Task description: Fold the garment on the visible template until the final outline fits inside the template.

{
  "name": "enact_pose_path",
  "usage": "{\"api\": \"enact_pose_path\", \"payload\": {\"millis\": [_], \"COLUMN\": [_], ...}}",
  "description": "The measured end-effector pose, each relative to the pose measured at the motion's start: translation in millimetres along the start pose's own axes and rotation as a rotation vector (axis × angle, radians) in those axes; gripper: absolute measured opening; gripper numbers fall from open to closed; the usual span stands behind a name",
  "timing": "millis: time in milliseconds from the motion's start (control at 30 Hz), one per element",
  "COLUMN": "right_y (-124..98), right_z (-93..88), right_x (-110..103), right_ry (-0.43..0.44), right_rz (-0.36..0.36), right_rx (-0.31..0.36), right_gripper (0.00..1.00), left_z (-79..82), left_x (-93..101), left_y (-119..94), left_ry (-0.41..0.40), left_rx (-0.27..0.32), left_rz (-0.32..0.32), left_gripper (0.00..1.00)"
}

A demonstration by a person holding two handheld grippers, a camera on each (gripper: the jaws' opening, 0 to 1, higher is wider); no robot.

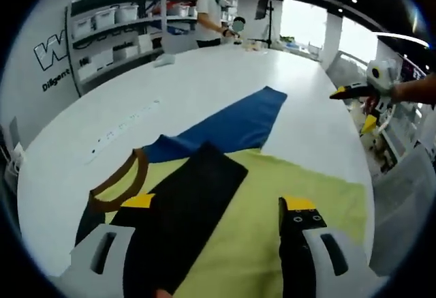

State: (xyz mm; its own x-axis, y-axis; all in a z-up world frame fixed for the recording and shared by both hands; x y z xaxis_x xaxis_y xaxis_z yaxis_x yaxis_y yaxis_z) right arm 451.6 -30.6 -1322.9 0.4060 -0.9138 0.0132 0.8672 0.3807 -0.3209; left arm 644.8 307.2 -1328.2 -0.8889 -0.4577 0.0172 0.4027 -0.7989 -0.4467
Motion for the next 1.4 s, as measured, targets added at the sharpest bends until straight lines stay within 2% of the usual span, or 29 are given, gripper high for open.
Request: {"api": "enact_pose_path", "payload": {"millis": [300, 400, 500, 733, 1067, 1200, 1400], "right_y": [16, 25, 32, 43, 59, 66, 76], "right_z": [1.0, -4.5, -4.5, 2.5, -11.4, -13.7, -19.2], "right_x": [38, 54, 67, 84, 109, 116, 124], "right_ry": [0.042, 0.02, 0.02, 0.064, 0.076, 0.118, 0.136], "right_rz": [-0.102, -0.129, -0.144, -0.224, -0.293, -0.326, -0.352], "right_rx": [-0.002, -0.053, -0.069, -0.076, -0.15, -0.155, -0.18], "right_gripper": [0.61, 0.55, 0.5, 0.39, 0.34, 0.36, 0.42], "left_z": [-5.2, -5.5, -4.5, -4.6, -12.9, -16.6, -18.1], "left_x": [5.8, 9.1, 12.4, 18.2, 24.0, 26.1, 29.0], "left_y": [-13, -15, -18, -25, -43, -52, -63], "left_ry": [-0.002, 0.004, 0.004, 0.02, 0.03, 0.013, 0.006], "left_rx": [0.009, 0.006, 0.01, 0.012, 0.006, 0.012, 0.016], "left_rz": [0.008, 0.003, -0.003, -0.01, -0.01, -0.003, 0.005], "left_gripper": [0.69, 0.69, 0.69, 0.7, 0.71, 0.73, 0.76]}}
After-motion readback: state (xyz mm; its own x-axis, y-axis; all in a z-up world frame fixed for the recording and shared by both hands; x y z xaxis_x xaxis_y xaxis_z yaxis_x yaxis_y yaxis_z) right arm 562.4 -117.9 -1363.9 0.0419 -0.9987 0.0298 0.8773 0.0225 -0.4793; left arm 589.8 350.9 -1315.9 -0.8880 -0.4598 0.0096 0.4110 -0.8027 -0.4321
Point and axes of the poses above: the point that each gripper's makers call its tool centre point, and the gripper's own axes: y roughly forward along the fingers, x roughly to its right, z roughly out of its top, the point moved 8 cm from there along -y, roughly backward along the fingers, and after that the axes turned 14 degrees about x, right-handed, at the moved point
